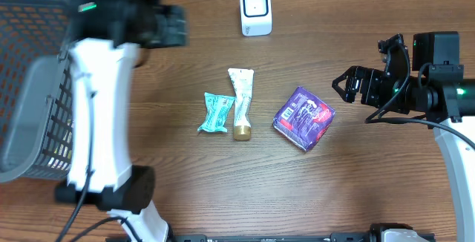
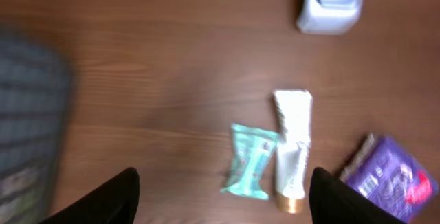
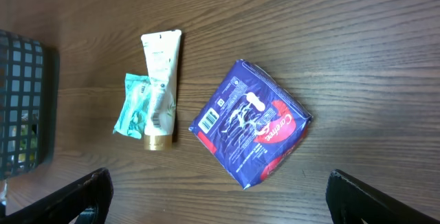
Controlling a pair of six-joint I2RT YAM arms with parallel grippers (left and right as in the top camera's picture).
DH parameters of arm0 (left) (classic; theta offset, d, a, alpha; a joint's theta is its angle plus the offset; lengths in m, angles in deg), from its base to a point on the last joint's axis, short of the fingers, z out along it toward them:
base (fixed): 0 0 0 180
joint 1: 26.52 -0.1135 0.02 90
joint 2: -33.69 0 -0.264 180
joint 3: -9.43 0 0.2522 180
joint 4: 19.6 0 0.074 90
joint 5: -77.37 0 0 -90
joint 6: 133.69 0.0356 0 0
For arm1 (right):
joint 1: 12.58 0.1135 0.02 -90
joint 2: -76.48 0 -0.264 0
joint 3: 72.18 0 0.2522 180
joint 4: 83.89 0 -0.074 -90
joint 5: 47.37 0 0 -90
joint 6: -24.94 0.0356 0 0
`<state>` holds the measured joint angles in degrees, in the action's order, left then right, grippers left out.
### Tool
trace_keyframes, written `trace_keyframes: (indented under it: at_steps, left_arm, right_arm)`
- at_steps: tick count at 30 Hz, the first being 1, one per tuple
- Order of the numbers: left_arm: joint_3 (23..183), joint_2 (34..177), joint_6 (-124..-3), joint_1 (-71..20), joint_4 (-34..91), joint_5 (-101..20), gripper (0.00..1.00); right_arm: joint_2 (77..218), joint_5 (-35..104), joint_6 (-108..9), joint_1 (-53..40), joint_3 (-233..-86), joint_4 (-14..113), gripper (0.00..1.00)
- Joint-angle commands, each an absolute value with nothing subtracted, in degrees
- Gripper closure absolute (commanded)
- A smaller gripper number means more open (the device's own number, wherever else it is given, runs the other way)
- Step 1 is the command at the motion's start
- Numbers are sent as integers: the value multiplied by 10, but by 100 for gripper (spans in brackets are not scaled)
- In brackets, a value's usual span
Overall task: Scan the item barcode
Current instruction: 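Place the mint-green packet left of the white tube, release, then reach the left gripper into the basket and grasp the green-yellow pouch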
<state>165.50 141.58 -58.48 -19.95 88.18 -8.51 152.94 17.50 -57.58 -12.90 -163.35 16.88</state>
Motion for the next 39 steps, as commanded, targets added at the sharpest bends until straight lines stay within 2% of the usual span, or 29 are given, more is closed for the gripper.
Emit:
trace_keyframes:
  at_steps: [1,6,10,14,20,23,29,37,39]
  left_arm:
    - [1700,1362,-630,-307,910,-38,28]
    - [1619,1316,-635,-547,910,-119,26]
    - [1517,1315,-658,-665,900,-126,26]
    - [1363,1315,-660,-764,793,-185,27]
    - [1187,1315,-660,-766,667,-185,26]
    - [1113,1317,-623,-755,599,-184,19]
    - [1005,1319,-573,-751,484,-186,18]
    - [902,1320,-479,-747,383,-187,31]
    - [896,1320,-479,-747,376,-187,30]
  right_arm:
    - [1528,173,-577,-126,-1647,171,0]
    - [1528,173,-577,-126,-1647,172,0]
    - [1528,173,-577,-126,-1647,173,0]
    - [1528,173,-579,-126,-1647,173,0]
    - [1528,173,-579,-126,-1647,178,0]
    - [1528,173,-579,-126,-1647,186,0]
    - [1528,173,-579,-126,-1647,191,0]
    - [1528,173,-579,-126,-1647,203,0]
    - [1528,173,-579,-126,-1647,204,0]
